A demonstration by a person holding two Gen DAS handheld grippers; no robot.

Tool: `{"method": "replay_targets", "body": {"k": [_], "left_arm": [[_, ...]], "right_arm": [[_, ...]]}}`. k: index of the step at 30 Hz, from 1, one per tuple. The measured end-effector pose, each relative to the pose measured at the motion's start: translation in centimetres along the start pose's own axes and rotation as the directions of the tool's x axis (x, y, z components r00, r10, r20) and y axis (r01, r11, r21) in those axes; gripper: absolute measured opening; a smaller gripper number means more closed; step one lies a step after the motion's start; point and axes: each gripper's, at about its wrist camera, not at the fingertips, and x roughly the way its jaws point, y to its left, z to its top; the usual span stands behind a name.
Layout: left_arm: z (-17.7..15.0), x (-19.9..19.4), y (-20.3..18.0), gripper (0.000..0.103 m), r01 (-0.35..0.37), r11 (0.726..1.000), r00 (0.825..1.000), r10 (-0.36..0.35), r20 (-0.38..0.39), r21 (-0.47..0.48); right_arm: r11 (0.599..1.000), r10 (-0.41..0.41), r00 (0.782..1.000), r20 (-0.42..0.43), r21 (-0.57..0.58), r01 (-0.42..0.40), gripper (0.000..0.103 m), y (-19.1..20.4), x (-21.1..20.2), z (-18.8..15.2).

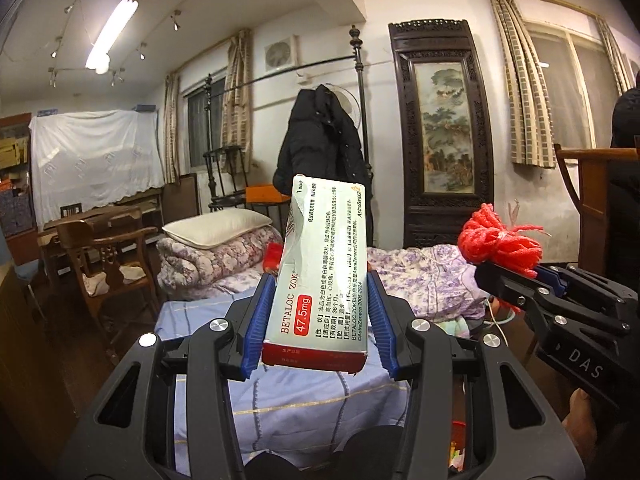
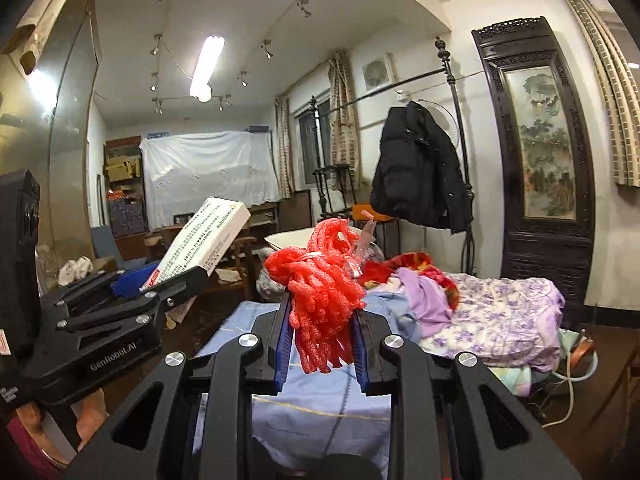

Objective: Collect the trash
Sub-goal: 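Carry the medicine box and tassel to the red wastebasket and open both tools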

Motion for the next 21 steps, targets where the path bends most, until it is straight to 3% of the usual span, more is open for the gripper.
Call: {"method": "replay_targets", "body": {"k": [13,21], "left_arm": [[-3.4,7.4,-2.8,0.046,0.068,0.998,0.984,-0.067,-0.164,0.000],[-6.5,13.2,-5.3,0.046,0.127,0.992,0.949,-0.119,-0.291,0.008]], "right_arm": [[0.992,-0.081,0.986,-0.146,0.084,0.094,0.026,-6.3,3.9,-3.2],[0.978,-0.116,0.952,-0.283,0.134,0.159,0.027,-10.6,7.7,-7.3]]}}
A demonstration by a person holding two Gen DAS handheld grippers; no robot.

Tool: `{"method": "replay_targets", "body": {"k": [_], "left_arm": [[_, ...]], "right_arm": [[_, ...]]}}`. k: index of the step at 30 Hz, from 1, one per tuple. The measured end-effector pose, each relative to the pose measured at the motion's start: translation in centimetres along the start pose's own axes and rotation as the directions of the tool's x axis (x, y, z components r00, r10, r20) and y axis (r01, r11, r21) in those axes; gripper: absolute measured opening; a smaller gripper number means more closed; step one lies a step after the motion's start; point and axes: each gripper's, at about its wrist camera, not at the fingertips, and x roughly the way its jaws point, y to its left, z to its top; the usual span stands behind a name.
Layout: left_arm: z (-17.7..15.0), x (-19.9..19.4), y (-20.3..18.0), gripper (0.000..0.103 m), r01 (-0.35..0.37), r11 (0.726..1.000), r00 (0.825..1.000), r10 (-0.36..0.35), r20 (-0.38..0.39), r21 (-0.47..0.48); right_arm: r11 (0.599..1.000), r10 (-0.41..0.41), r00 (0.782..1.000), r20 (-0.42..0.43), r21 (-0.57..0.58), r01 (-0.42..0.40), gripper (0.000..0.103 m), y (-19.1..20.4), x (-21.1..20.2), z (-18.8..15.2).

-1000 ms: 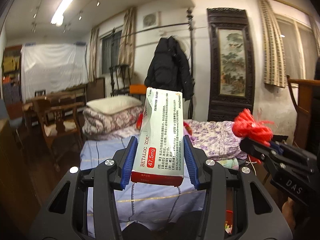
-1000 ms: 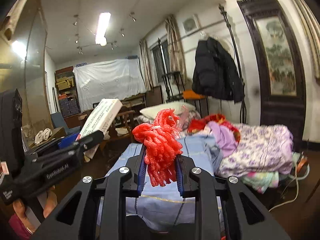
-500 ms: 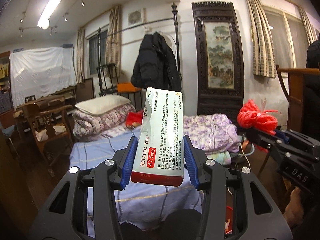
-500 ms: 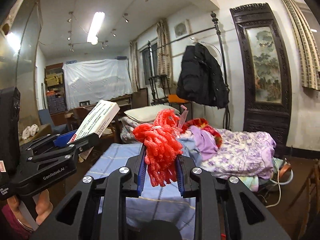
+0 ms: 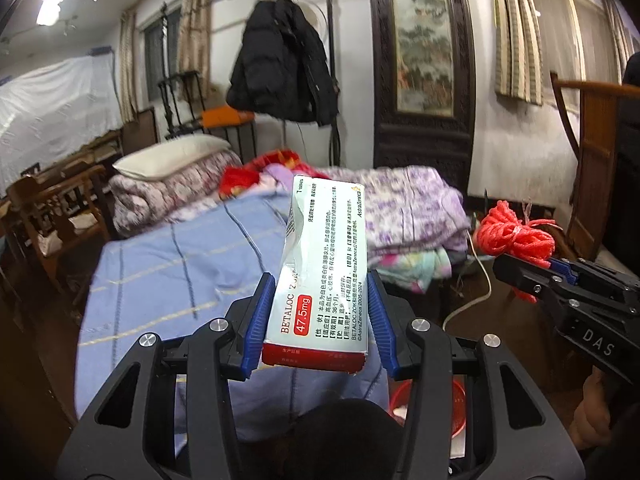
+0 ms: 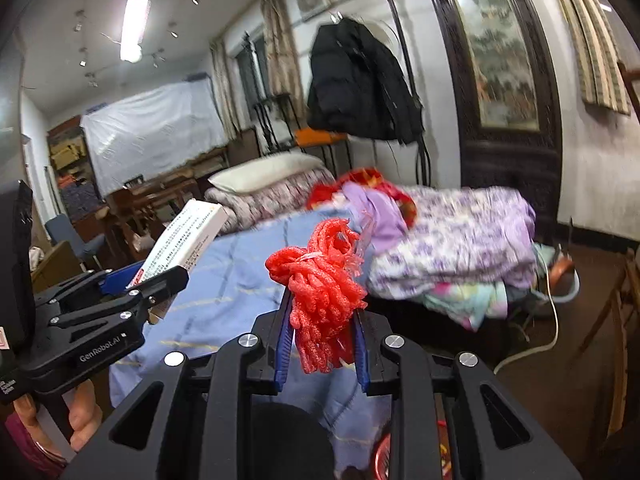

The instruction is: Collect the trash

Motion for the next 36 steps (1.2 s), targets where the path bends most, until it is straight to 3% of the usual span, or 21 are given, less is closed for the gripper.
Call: {"method": "replay_targets", "body": {"k": [5,9,11,13,15,16,18,21,25,26,27,28,30,33,36], "left_arm": [[-1.2,4.5,-1.5,0.046,0.043,0.999,0.995,-0.041,-0.095,0.017],[-2.8,8.5,-3.3,0.046,0.111,0.993,0.975,-0.103,-0.198,0.028],[-4.0,10.7,-4.7,0.046,0.150,0.988,0.956,-0.137,-0.258,0.032],[-5.1,12.5,-6.0,0.046,0.185,0.982,0.935,-0.164,-0.315,0.041],[-6.0,14.2,-7.5,0.046,0.224,0.973,0.909,-0.189,-0.371,0.053],[-6.4,14.9,-8.1,0.046,0.240,0.969,0.897,-0.198,-0.394,0.060],[-7.4,16.5,-9.7,0.046,0.284,0.957,0.865,-0.224,-0.450,0.068],[-8.3,18.3,-11.8,0.047,0.347,0.936,0.821,-0.274,-0.502,0.056],[-9.6,19.7,-15.1,0.050,0.403,0.910,0.785,-0.287,-0.549,0.100],[-10.1,20.2,-16.1,0.052,0.426,0.898,0.768,-0.293,-0.570,0.113],[-10.4,20.5,-16.9,0.063,0.437,0.891,0.760,-0.292,-0.581,0.124],[-10.8,20.8,-17.5,0.074,0.441,0.887,0.756,-0.284,-0.590,0.139],[-11.9,21.2,-18.5,0.081,0.427,0.886,0.763,-0.245,-0.598,0.181],[-13.3,22.0,-18.6,0.082,0.406,0.894,0.755,-0.212,-0.620,0.189],[-13.1,21.9,-17.4,0.082,0.362,0.916,0.777,-0.195,-0.598,0.172]], "right_arm": [[0.996,-0.037,0.990,-0.136,0.071,0.048,0.026,-4.1,4.4,-2.7],[0.985,-0.069,0.954,-0.293,0.133,0.112,0.026,-8.3,8.2,-6.1],[0.977,-0.078,0.924,-0.375,0.157,0.146,0.027,-10.3,10.0,-8.5],[0.967,-0.060,0.871,-0.487,0.190,0.172,0.028,-12.4,12.3,-11.5],[0.946,-0.014,0.823,-0.567,0.260,0.195,0.034,-14.8,14.3,-14.4],[0.934,-0.001,0.818,-0.575,0.291,0.206,0.042,-15.4,14.4,-15.2],[0.908,0.026,0.825,-0.564,0.360,0.217,0.050,-16.9,14.2,-15.8],[0.884,-0.002,0.875,-0.485,0.407,0.228,0.057,-19.1,12.1,-14.0],[0.866,-0.047,0.916,-0.398,0.441,0.237,0.062,-21.0,9.6,-12.8],[0.861,-0.055,0.922,-0.384,0.449,0.238,0.063,-21.4,9.2,-12.6],[0.857,-0.061,0.927,-0.370,0.457,0.239,0.064,-21.7,8.7,-12.3],[0.853,-0.062,0.932,-0.357,0.466,0.235,0.064,-22.0,8.2,-12.1],[0.852,-0.055,0.937,-0.344,0.473,0.224,0.065,-22.5,7.9,-11.7],[0.862,-0.052,0.938,-0.342,0.459,0.215,0.065,-22.6,8.2,-11.2],[0.878,-0.058,0.927,-0.370,0.424,0.224,0.066,-21.9,8.4,-11.2]]}}
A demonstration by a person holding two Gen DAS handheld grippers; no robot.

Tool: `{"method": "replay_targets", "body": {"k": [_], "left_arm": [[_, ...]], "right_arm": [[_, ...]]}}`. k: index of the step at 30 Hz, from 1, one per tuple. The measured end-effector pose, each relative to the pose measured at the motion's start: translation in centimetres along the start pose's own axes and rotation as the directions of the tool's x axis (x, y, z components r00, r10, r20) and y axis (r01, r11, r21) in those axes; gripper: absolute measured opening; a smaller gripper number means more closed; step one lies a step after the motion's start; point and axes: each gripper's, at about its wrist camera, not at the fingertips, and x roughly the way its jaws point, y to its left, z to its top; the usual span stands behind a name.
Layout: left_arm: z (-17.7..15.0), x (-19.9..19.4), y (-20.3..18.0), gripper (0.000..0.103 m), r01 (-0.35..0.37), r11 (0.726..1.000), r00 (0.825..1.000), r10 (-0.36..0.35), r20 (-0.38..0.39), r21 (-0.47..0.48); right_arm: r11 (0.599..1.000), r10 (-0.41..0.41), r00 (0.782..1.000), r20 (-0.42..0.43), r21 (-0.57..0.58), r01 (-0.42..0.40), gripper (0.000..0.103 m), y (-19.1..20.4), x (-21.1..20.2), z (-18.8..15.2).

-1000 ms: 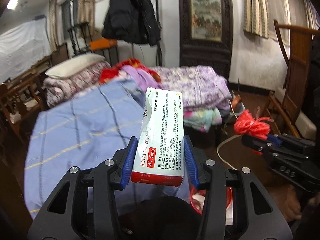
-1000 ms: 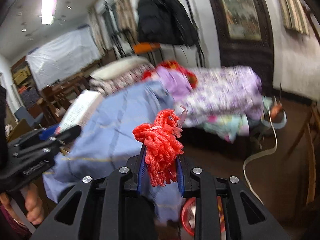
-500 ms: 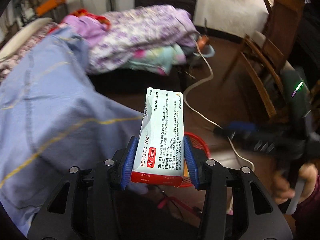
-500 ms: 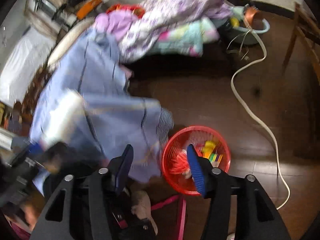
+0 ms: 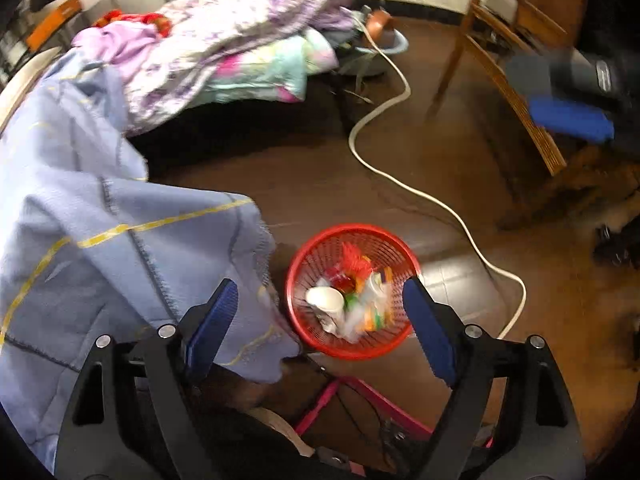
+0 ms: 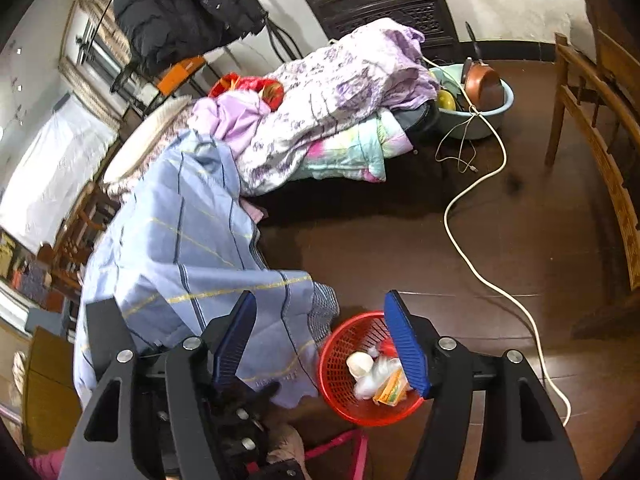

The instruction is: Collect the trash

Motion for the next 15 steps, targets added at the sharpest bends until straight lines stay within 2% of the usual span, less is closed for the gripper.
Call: {"method": "replay_targets", "body": {"k": [5,9,15], "left_arm": [[-0.7,-0.4,0.9,0.082,-0.018,0.999,1.000,0.017,-0.017,-0.048],[-1.9,-0.8,0.2,0.082,-0.018,0.999,0.999,0.017,-0.030,-0.051],[-2.4,-1.1,-0.8,0.082,-0.055,0.998,0.998,0.054,-0.015,-0.015]], "right_arm": [[0.995,-0.094,0.988,-0.120,-0.052,0.088,0.070,0.5,0.8,-2.2],[0.982,-0.177,0.954,-0.241,-0.107,0.156,0.073,0.3,1.8,-5.0],[0.960,-0.270,0.915,-0.301,-0.156,0.232,0.074,0.0,3.5,-7.7]]}}
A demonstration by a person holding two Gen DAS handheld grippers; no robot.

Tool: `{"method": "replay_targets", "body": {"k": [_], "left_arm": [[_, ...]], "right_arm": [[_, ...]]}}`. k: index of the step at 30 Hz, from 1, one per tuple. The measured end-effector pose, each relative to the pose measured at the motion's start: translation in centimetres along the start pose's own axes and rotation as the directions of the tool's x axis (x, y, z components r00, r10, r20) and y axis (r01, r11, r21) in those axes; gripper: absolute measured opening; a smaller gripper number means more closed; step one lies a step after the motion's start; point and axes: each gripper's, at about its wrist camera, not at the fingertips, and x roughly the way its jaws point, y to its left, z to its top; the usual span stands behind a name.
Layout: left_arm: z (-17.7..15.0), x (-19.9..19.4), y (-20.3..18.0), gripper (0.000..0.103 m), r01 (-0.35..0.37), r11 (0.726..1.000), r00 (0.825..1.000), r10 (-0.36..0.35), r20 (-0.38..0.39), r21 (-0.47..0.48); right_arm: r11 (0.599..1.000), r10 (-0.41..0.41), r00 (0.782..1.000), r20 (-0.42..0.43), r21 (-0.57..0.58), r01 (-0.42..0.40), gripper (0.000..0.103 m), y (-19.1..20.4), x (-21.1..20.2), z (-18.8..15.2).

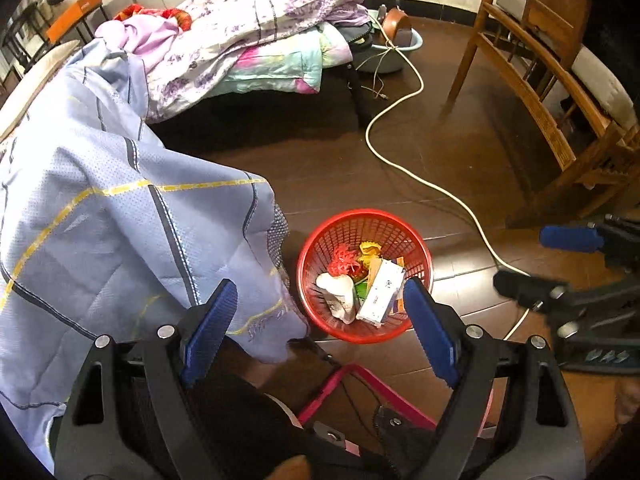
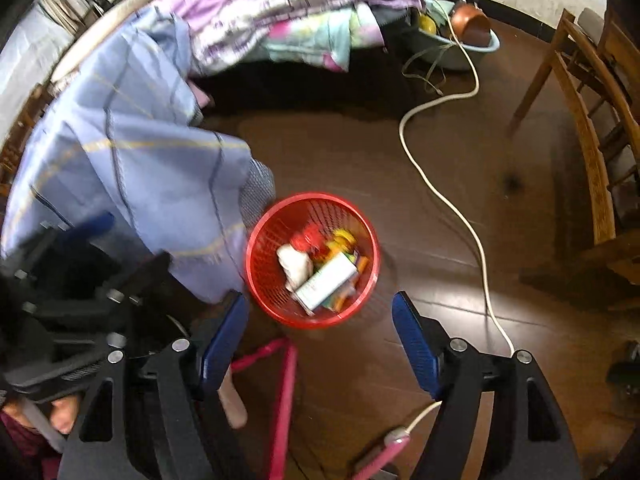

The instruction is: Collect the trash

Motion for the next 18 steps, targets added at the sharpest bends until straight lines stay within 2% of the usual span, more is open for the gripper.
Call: {"method": "replay_targets", "body": {"k": [4,9,18], "left_arm": [[0.1,0.4,0.6,0.082,0.008,1.000,1.000,-0.009,-0.014,-0.026],[0.1,0.6,0.3,0.082,-0.004,1.000,1.000,0.004,-0.018,-0.015],[0.2,1.0,0.0,0.082,-0.020,1.000,0.999,0.020,-0.035,-0.001]], "right_arm": [[0.999,-0.030,0.999,-0.016,0.009,0.031,0.074,-0.2,1.0,-0.7],[0.999,-0.032,0.999,0.000,0.001,0.032,0.074,-0.2,0.9,-0.8],[1.000,-0.019,1.000,-0.019,0.009,0.019,0.074,-0.4,1.7,-0.8]]}}
